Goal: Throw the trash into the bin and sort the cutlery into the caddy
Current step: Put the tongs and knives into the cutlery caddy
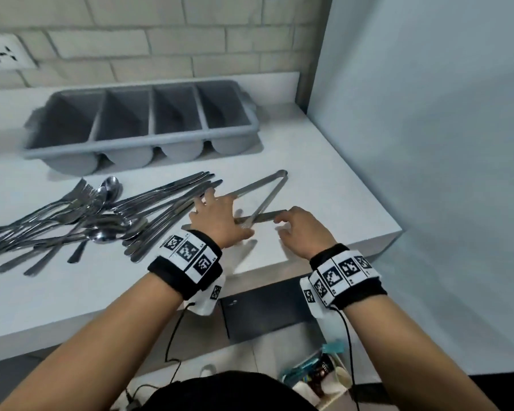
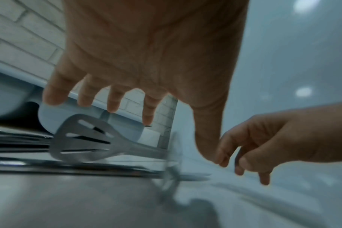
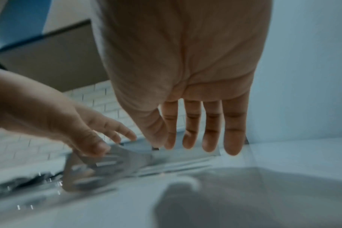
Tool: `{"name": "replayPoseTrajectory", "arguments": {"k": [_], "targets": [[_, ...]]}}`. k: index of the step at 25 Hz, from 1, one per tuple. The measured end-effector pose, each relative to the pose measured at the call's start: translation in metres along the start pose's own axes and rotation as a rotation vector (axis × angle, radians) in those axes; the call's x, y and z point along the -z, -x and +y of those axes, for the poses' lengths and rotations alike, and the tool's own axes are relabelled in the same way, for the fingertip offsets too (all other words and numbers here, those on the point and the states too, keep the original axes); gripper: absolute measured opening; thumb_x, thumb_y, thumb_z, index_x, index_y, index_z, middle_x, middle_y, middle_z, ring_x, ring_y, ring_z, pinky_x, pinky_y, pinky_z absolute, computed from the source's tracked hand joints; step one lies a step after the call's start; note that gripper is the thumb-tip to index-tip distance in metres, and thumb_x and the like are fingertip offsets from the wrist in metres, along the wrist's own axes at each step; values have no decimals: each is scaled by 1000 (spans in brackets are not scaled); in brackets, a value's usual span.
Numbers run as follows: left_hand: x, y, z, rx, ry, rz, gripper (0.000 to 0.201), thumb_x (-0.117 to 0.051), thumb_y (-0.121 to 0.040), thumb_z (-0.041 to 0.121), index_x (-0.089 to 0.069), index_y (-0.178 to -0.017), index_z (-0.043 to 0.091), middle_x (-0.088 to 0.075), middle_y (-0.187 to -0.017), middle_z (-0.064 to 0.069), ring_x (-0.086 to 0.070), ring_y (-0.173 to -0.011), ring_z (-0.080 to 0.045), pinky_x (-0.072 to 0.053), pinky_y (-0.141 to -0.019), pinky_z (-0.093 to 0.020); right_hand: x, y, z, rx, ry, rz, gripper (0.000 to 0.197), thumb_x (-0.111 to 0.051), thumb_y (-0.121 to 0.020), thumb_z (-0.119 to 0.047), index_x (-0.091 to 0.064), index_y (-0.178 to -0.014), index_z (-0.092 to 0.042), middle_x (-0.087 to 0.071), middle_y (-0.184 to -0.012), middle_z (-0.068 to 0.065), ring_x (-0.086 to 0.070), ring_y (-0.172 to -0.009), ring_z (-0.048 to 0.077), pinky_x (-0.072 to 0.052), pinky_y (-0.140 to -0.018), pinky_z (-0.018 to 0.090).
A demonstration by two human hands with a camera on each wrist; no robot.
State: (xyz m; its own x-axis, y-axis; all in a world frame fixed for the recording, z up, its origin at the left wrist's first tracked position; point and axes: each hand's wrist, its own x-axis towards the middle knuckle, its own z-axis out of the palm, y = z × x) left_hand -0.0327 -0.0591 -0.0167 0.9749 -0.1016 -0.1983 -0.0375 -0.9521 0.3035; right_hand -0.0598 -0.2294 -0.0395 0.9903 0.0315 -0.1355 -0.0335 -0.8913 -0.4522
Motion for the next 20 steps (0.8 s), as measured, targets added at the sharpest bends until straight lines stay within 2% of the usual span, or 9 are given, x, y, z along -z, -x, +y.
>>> {"name": "replayPoseTrajectory", "arguments": {"k": [2,5,6,8,10,12,15,17,20], "targets": [[1,-16,-7,45,-108,-81,107,-72,-63,58,-15,-148,27,-10,-157,-19,-10,-143,-44,-20,-114,-59,-5,-20,0,-1,111,-45,38,-46,-89,-13,-55,-125,-16,-51,-126,10,-49,-119,29,-45,-98,40],[7,-35,-9,57,-140,-144,106,-68,-68,55,-7,-149,24,-24,-152,-20,-27,-138,-43,-26,-112,-58,-12,-40,1,26,257,-76,39,-47,-88,-14,-50,-127,-17,-49,-129,6,-47,-119,30,-46,-96,43],[8,-41,-9,52,-136,-144,102,-66,-69,54,-10,-149,23,-32,-148,-18,-37,-134,-40,-32,-108,-55,-13,-44,0,32,285,-73,37,-47,-89,-16,-52,-126,-18,-51,-127,5,-47,-117,29,-47,-94,42],[15,-48,-12,22,-91,-150,91,-60,-67,56,-30,-143,17,-48,-135,-14,-53,-118,-33,-46,-90,-43,-14,-53,-4,49,331,-51,29,-49,-89,-20,-56,-117,-19,-55,-120,4,-49,-112,28,-44,-89,40],[18,-54,-18,-20,-29,-154,73,-53,-66,59,-55,-123,13,-61,-120,-13,-60,-101,-29,-48,-75,-32,-14,-61,-8,50,326,-32,20,-52,-88,-21,-60,-107,-19,-57,-113,4,-49,-107,28,-42,-87,38],[20,-54,-25,-11,51,-112,65,-55,-70,54,-59,-114,7,-62,-118,-14,-61,-103,-31,-51,-81,-35,-14,-67,-10,29,243,-41,13,-54,-87,-18,-61,-98,-16,-59,-109,5,-51,-104,29,-44,-83,37],[23,-47,-37,30,106,-18,64,-58,-82,40,-45,-131,2,-46,-134,-17,-49,-122,-32,-43,-102,-39,-16,-65,-10,3,164,-99,12,-46,-85,-5,-52,-88,-15,-63,-104,10,-58,-93,31,-41,-70,31],[28,-37,-44,10,156,26,60,-55,-86,33,-42,-134,0,-45,-136,-18,-43,-127,-29,-38,-104,-35,-16,-61,-10,45,227,-187,25,-40,-85,1,-50,-99,-17,-62,-106,9,-58,-91,30,-39,-70,30],[35,-20,-54,43,261,78,59,-56,-85,37,-45,-130,0,-52,-130,-18,-50,-120,-30,-41,-96,-33,-9,-51,-15,102,356,-230,31,-39,-87,-2,-49,-111,-18,-58,-111,7,-57,-94,28,-35,-75,31]]}}
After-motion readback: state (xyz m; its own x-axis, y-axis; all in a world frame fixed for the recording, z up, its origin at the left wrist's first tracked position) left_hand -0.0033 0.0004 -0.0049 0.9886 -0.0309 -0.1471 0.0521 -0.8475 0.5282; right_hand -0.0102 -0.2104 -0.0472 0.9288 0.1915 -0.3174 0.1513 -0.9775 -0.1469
